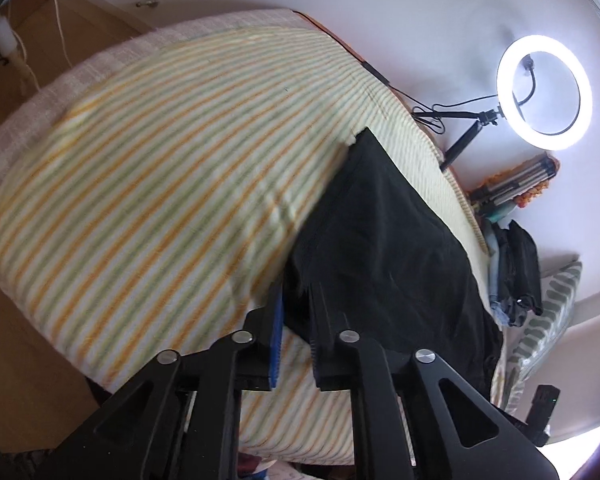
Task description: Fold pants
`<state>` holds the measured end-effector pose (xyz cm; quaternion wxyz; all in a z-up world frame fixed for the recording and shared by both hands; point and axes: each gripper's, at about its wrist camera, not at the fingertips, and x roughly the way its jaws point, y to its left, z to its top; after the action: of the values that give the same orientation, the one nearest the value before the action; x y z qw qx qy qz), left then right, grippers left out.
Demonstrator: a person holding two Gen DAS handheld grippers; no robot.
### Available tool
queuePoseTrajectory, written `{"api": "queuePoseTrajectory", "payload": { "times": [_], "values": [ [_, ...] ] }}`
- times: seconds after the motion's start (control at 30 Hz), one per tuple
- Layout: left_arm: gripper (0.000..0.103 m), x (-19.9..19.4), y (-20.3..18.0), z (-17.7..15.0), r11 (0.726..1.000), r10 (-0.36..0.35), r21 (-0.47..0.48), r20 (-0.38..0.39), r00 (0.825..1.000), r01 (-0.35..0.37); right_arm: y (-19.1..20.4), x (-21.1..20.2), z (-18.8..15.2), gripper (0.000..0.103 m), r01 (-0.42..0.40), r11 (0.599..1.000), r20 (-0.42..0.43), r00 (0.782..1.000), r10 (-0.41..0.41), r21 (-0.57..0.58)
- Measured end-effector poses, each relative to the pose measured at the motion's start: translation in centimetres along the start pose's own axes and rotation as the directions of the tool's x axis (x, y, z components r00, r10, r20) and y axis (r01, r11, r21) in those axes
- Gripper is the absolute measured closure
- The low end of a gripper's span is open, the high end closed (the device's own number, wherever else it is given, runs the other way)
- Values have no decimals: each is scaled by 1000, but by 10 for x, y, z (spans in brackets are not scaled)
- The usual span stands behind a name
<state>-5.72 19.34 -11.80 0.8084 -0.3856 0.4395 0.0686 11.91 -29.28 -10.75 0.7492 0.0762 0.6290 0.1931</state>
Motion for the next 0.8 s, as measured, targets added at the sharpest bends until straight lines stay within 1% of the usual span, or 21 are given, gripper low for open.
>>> {"api": "queuePoseTrajectory", "payload": {
  "times": [0.07, 0.13, 0.17, 0.23, 0.3, 0.37, 0.43, 0.47, 0.53, 0.6, 0.7, 0.8],
  "values": [
    [88, -8, -1, 3, 1000, 26, 15, 17, 1000, -26, 4, -5, 1, 96, -12, 999, -15, 1000, 11, -32],
    [87, -17, -5, 6, 999, 37, 39, 35, 999, -38, 9, -11, 3, 83, -21, 997, -24, 1000, 19, -70],
    [87, -21, -10, 8, 998, 39, 57, 46, 998, -41, 11, -16, 4, 78, -31, 996, -12, 999, 30, -84],
    [87, -27, -24, 14, 992, 52, 107, 74, 996, -59, 10, -32, 11, 47, -39, 995, 52, 998, 45, -94],
    [87, -28, -39, 19, 989, 25, 145, 87, 996, -38, 2, -46, 19, 36, -49, 996, 134, 989, 59, -70],
    [87, -20, -60, 25, 982, -4, 189, 82, 997, -11, -12, -54, 36, 35, -85, 996, 206, 975, 87, -16],
    [87, -5, -82, 28, 972, -35, 235, 63, 997, 19, -24, -51, 52, 35, -102, 995, 244, 965, 93, 23],
    [87, 3, -90, 29, 966, -36, 258, 54, 998, 21, -30, -46, 62, 35, -110, 993, 256, 962, 98, 35],
    [87, 19, -100, 29, 958, -59, 282, 30, 998, 48, -36, -32, 78, 35, -126, 991, 263, 959, 109, 50],
    [87, 36, -105, 28, 953, -71, 294, -12, 997, 72, -50, -13, 93, 35, -179, 981, 252, 955, 154, 77],
    [87, 57, -109, 23, 945, -57, 320, -54, 997, 71, -60, 7, 106, 35, -218, 970, 238, 953, 187, 112],
    [87, 68, -110, 19, 943, -35, 328, -71, 997, 57, -65, 23, 112, 35, -278, 952, 225, 943, 246, 126]
  ]
}}
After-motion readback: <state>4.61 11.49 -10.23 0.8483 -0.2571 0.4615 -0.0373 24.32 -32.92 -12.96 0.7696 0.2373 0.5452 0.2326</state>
